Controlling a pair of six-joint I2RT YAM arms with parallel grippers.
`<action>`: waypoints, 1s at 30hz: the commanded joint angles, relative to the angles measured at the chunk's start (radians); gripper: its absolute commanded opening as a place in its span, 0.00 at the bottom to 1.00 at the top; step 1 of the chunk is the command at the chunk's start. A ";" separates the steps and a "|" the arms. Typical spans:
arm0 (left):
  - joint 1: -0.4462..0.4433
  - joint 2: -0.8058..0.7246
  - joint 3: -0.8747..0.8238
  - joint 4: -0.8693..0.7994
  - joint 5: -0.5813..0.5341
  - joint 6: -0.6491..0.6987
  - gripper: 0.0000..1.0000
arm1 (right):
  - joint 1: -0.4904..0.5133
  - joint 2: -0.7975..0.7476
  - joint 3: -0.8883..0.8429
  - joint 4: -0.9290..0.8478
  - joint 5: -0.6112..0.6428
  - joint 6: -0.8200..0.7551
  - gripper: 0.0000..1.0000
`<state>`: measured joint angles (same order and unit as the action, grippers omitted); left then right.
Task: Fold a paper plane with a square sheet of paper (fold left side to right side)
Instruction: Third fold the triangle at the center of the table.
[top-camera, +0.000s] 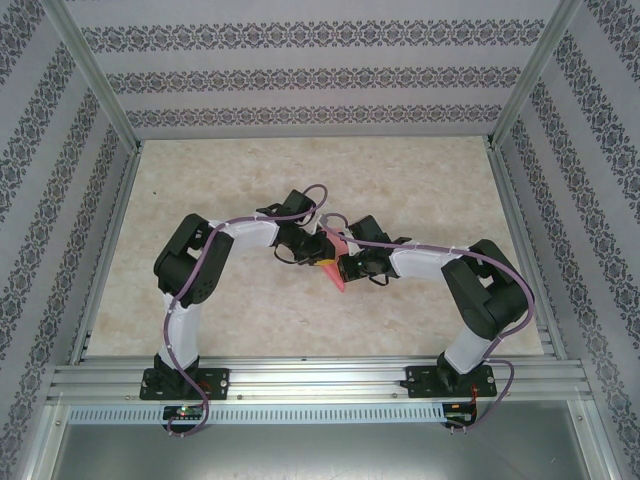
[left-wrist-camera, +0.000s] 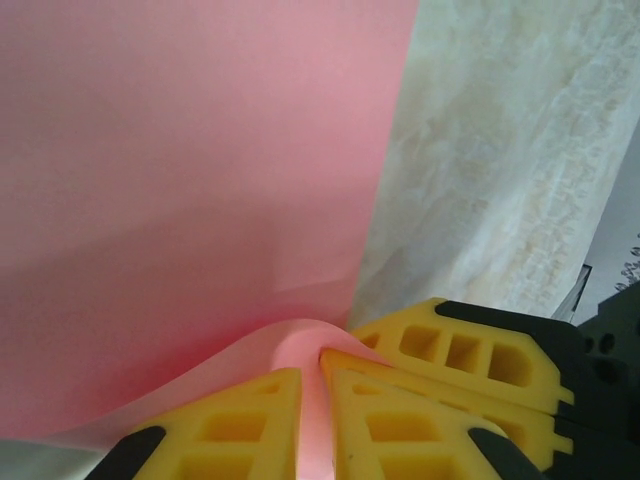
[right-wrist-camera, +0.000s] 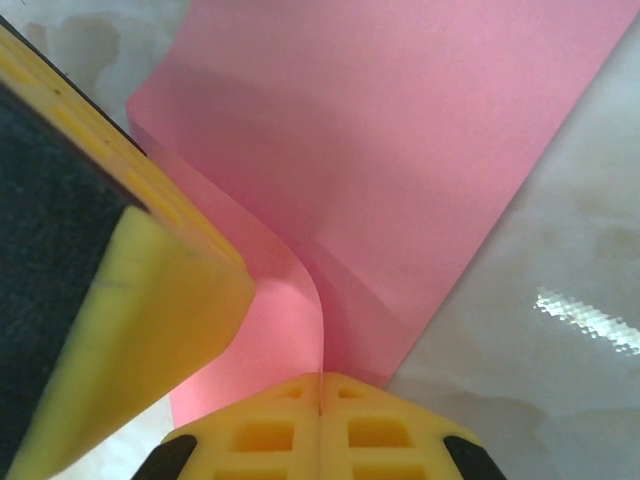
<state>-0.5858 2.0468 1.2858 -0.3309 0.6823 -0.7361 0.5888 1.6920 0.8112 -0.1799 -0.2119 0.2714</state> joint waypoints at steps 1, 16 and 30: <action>-0.010 0.010 -0.022 0.012 -0.028 0.003 0.17 | 0.010 0.042 -0.003 -0.053 0.021 -0.007 0.00; -0.010 0.028 -0.070 0.009 -0.073 0.011 0.16 | 0.007 0.031 0.023 -0.072 0.017 -0.005 0.07; -0.010 0.043 -0.092 0.016 -0.091 0.005 0.16 | -0.070 -0.248 0.045 -0.201 -0.089 0.051 0.33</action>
<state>-0.5858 2.0480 1.2255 -0.3000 0.6579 -0.7357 0.5159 1.4933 0.8577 -0.3450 -0.2264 0.2985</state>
